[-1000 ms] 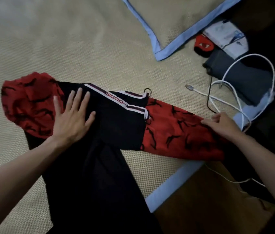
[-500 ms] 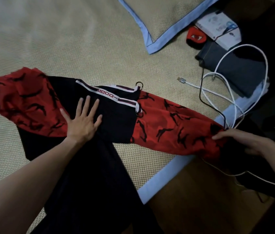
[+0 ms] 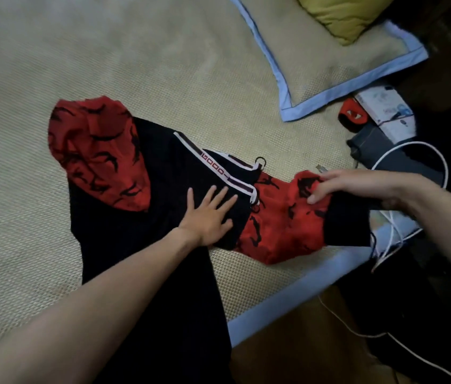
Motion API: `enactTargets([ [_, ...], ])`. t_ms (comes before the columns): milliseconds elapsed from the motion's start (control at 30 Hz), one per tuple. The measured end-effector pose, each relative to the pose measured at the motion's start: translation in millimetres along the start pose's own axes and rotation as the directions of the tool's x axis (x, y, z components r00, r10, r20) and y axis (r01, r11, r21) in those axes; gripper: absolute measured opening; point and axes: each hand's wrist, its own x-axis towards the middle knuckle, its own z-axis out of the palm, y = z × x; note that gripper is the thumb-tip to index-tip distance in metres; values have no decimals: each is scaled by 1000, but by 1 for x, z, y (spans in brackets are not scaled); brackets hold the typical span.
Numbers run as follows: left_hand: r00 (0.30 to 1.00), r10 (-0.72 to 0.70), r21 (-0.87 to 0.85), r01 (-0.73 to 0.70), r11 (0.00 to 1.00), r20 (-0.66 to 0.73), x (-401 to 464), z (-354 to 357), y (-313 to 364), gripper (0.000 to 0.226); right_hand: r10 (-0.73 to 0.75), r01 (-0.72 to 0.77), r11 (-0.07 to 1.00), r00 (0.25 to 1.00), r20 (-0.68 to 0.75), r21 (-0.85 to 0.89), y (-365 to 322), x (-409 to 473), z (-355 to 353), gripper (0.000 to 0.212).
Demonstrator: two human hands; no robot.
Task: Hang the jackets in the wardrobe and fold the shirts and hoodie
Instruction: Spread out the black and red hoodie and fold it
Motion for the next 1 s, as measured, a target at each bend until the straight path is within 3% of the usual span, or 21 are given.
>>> enactTargets([
  [33, 1000, -19, -285, 16, 958, -9, 1, -13, 1, 59, -15, 15, 1000, 1000, -5, -23, -18, 9, 14, 24],
  [67, 997, -73, -597, 55, 800, -7, -3, -29, 1, 51, -35, 35, 998, 999, 4, -44, -35, 19, 29, 19],
  [100, 989, -144, -827, 96, 554, 18, -9, -46, -2, 43, -61, 62, 996, 998, 20, -62, -52, 29, 44, 18],
  [133, 976, -207, -942, 132, 309, 68, -18, -63, -8, 38, -88, 90, 993, 996, 30, -74, -69, 38, 59, 20],
  [200, 964, -185, -982, 189, -16, 189, -42, -96, -34, 52, -165, 167, 982, 986, 32, -90, -102, 52, 86, 24],
  [267, 970, -86, -955, 204, -217, 227, -70, -120, -75, 74, -261, 263, 962, 965, 32, -74, -136, 61, 113, 28],
  [367, 979, -66, -913, 152, -379, 191, -116, -137, -144, 88, -400, 397, 916, 911, 94, 51, -182, 67, 156, 42],
  [433, 978, -102, -886, 117, -448, 181, -144, -140, -178, 91, -395, 375, 918, 891, 222, 128, -204, 70, 181, 42],
  [533, 965, -191, -886, 75, -458, 181, -173, -134, -211, 83, -275, 293, 956, 909, 314, -11, -217, 90, 205, 61],
  [600, 956, -183, -899, 137, -417, 230, -181, -126, -220, 81, -176, 217, 968, 947, 270, -130, -212, 111, 210, 65],
  [667, 918, -268, -927, 202, -315, 291, -184, -115, -216, 77, -75, 118, 964, 981, 180, -240, -197, 131, 207, 59],
  [767, 789, -585, -982, 155, -105, 187, -171, -103, -204, 41, 140, -112, 919, 989, 48, -377, -163, 150, 187, 55],
  [867, 664, -740, -991, 132, -21, 105, -163, -100, -203, 20, 393, -336, 835, 919, 45, -435, -126, 152, 166, 74],
  [1000, 563, -826, -960, 228, 163, -6, -165, -96, -216, 51, 519, -465, 822, 849, 98, -328, -89, 152, 164, 101],
])
